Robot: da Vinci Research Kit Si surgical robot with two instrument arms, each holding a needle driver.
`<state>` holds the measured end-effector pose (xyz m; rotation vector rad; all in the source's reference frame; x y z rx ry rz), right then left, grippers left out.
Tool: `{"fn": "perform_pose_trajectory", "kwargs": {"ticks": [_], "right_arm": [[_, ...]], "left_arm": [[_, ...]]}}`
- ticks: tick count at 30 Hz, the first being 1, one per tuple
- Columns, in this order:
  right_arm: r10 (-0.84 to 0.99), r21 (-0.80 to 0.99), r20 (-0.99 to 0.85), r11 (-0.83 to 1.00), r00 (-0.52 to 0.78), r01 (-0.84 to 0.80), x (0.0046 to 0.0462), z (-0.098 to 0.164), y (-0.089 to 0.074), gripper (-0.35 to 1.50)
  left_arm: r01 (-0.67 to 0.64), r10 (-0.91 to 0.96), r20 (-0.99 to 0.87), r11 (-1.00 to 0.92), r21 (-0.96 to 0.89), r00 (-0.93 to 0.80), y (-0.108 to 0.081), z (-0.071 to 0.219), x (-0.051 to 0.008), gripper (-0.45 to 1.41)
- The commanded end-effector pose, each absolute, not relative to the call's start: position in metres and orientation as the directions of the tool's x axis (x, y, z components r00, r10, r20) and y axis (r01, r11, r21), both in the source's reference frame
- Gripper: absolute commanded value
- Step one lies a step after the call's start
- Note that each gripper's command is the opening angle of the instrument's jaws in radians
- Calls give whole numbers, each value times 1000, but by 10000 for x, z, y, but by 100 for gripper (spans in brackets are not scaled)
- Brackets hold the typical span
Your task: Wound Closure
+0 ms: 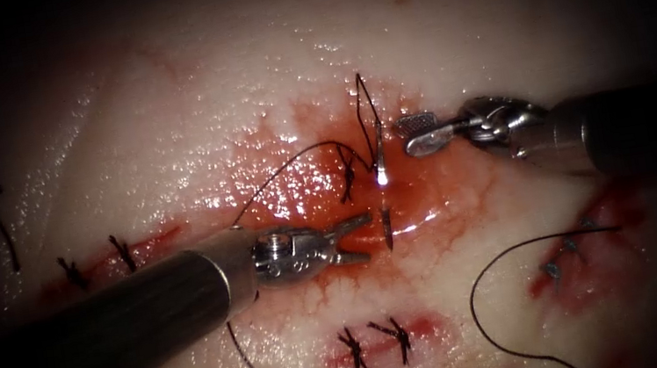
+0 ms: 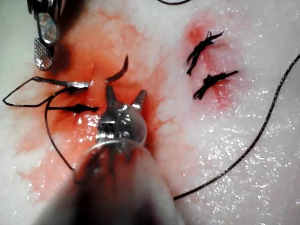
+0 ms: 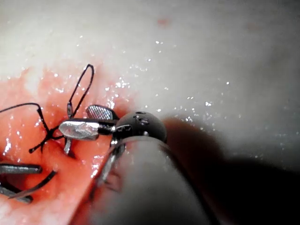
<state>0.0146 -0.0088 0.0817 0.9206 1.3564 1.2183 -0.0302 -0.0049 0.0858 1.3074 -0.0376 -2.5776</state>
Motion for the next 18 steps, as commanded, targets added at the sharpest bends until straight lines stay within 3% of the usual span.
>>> {"fn": "perform_pose_trajectory", "kwargs": {"ticks": [1, 7, 14, 18], "right_arm": [[965, 978, -201, 187, -170, -96, 141, 825, -85, 147], [962, 978, -206, 194, -182, -80, 122, 830, -87, 133], [956, 974, -223, 208, -193, -95, 123, 840, -91, 132], [954, 972, -228, 212, -196, -101, 124, 844, -93, 132]], "left_arm": [[224, -255, -790, -963, 153, -557, -48, 866, -309, 68], [258, -311, -786, -945, 199, -534, -39, 868, -307, 84], [255, -321, -823, -941, 222, -469, -34, 871, -320, 76], [251, -331, -836, -938, 241, -437, -32, 874, -331, 53]]}}
